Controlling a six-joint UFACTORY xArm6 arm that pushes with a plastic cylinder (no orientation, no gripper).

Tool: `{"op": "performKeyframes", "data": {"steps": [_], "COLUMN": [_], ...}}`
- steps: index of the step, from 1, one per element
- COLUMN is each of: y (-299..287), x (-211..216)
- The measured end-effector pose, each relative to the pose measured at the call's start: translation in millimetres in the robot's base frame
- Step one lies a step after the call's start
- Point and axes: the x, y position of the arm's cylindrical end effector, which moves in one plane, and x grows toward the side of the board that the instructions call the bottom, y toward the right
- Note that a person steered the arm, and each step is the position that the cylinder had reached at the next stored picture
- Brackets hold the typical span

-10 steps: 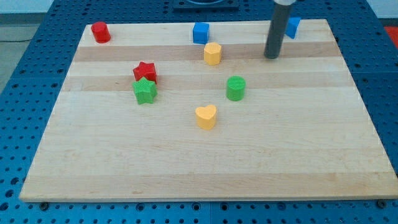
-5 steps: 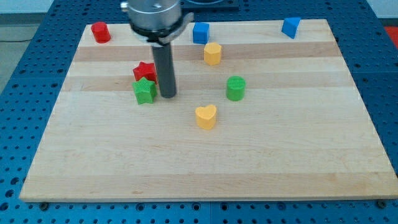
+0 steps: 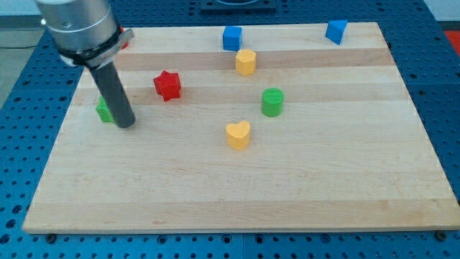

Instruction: Place the green star to the center left

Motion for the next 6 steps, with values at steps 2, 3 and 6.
{"op": "performKeyframes", "data": {"steps": [2, 3, 6], "y": [-29.8, -30.6, -30.6], "x": [3.0, -1.9, -22.1]}}
